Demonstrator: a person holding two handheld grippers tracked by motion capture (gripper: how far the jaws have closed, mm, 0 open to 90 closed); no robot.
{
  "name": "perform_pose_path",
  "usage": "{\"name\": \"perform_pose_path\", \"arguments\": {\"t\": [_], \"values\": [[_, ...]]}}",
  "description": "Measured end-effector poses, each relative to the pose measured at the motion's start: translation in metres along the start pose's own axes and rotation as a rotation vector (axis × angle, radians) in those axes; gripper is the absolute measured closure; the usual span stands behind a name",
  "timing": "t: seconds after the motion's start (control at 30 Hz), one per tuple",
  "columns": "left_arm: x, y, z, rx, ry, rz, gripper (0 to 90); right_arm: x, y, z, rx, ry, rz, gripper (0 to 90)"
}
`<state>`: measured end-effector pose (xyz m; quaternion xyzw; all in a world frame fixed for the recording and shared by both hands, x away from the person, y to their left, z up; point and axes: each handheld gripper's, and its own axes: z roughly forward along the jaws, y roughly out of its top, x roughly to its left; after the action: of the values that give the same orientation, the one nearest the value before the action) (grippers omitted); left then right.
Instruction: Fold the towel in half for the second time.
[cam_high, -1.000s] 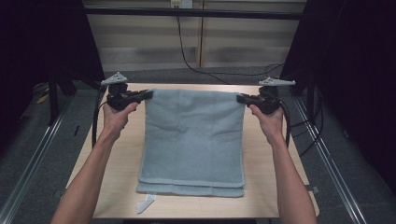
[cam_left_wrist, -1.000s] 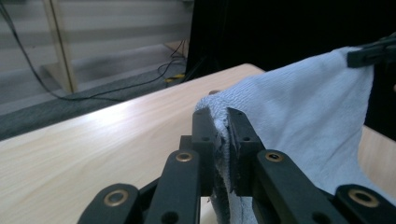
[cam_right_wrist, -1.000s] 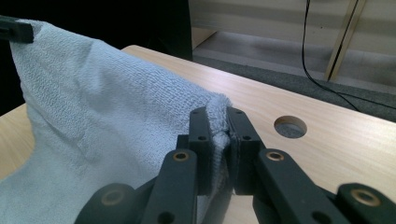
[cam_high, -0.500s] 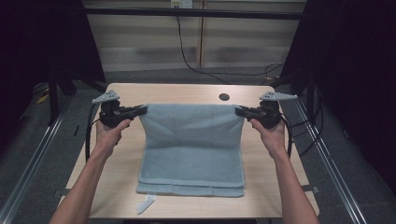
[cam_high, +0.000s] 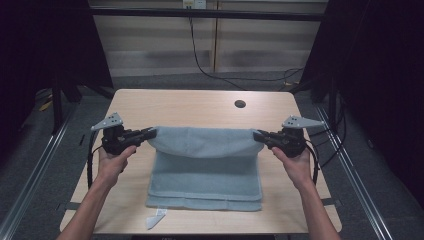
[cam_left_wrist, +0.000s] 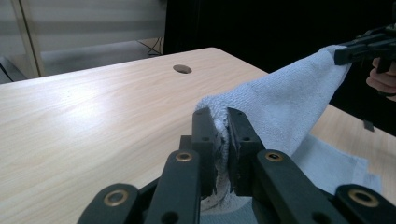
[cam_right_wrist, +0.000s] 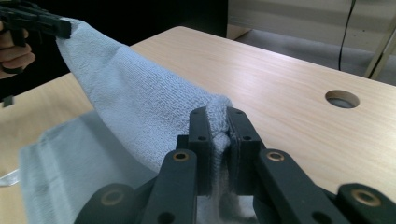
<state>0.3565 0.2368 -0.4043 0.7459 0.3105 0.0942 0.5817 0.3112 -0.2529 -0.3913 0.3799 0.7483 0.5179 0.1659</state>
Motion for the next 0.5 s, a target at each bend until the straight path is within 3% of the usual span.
{"name": "perform_pose_path", "arguments": {"t": [0.13, 0.27, 0.47, 0.5], "values": [[-0.01, -0.005, -0.008, 0.006, -0.015, 0.015, 83.4, 0.009, -0.01, -0.012, 0.005, 0.004, -0.004, 82.0], [-0.017, -0.019, -0.01, 0.067, 0.007, 0.044, 83.3, 0.017, -0.027, -0.014, 0.056, 0.01, -0.005, 82.0], [-0.022, -0.041, -0.01, 0.119, -0.011, 0.006, 83.3, 0.026, -0.061, -0.01, 0.126, 0.031, 0.025, 81.8], [-0.023, -0.046, -0.011, 0.145, -0.008, 0.015, 83.2, 0.027, -0.064, -0.01, 0.133, 0.034, 0.029, 81.7]]}}
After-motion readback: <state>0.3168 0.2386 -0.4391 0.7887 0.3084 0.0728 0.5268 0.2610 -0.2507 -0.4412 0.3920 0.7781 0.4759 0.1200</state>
